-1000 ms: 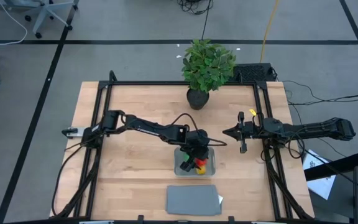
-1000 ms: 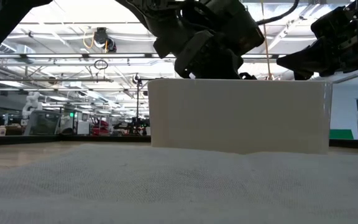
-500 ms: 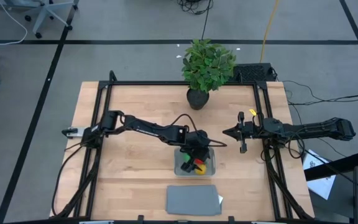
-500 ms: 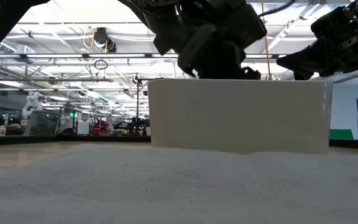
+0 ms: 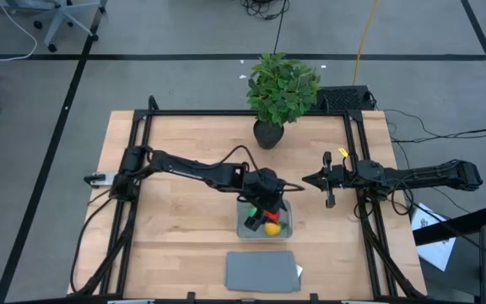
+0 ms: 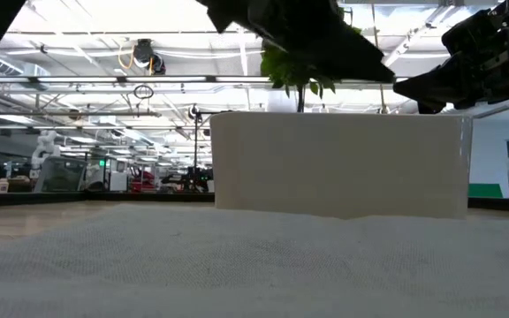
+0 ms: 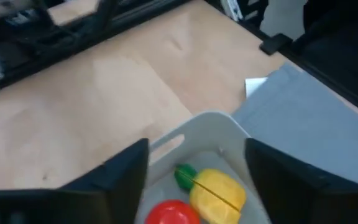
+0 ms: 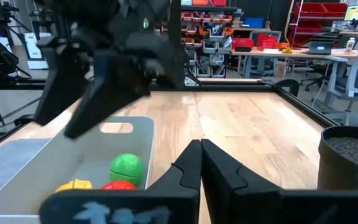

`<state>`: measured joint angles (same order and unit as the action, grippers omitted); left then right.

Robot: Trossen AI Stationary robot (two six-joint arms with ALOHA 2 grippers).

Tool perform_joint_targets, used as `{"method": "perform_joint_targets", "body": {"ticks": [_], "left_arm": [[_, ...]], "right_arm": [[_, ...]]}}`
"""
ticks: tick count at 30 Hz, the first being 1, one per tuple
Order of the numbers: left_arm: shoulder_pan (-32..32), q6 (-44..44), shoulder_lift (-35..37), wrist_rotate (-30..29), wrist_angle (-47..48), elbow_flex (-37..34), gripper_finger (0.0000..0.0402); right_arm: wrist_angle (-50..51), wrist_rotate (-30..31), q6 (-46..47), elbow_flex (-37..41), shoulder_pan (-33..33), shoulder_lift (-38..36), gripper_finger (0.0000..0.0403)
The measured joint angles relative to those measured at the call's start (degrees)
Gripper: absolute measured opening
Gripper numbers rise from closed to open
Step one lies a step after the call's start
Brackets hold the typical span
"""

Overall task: Pick and placing Produce into tupperware
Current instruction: Return to Home Position

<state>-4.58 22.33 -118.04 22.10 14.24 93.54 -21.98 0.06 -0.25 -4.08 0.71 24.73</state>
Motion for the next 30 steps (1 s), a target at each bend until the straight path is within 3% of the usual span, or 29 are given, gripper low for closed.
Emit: {"method": "perform_joint_targets", "body": {"ticks": [3, 7, 9, 17, 21, 26, 30], "left_arm": [[0.0, -0.03, 1.86, -2.65, 1.36, 0.0, 0.0188], [0.15, -0.66, 4.34, -7.05, 4.89, 0.0, 0.0052], [0.15, -0.64, 5.94, -9.69, 7.34, 0.0, 0.0016], [-1.2, 1.74, 15.34, -25.12, 14.73, -0.12, 0.0003], [-1.37, 1.01, 22.23, -28.37, 14.54, -2.07, 0.0001], [-1.24, 1.18, 32.29, -30.56, 8.6, -9.14, 0.0001], [0.52, -0.44, 41.25, -30.42, -4.29, -21.27, 0.0]], "right_arm": [[-0.02, -0.05, 0.0, 0.0, 0.02, 0.0, 0.0], [-0.02, -0.07, 0.02, 0.02, 0.01, -0.1, 0.0], [0.05, -0.07, 0.18, 0.02, 0.0, -0.15, 0.0], [-3.0, -0.07, 0.72, 0.02, 0.0, -0.84, 0.0], [-4.35, -0.07, 1.06, 0.02, 0.0, -1.87, 0.0], [-3.95, -0.09, 0.94, 0.02, 0.01, -2.67, 0.0], [-3.93, -0.09, 0.89, 0.02, 0.02, -2.91, 0.0]]}}
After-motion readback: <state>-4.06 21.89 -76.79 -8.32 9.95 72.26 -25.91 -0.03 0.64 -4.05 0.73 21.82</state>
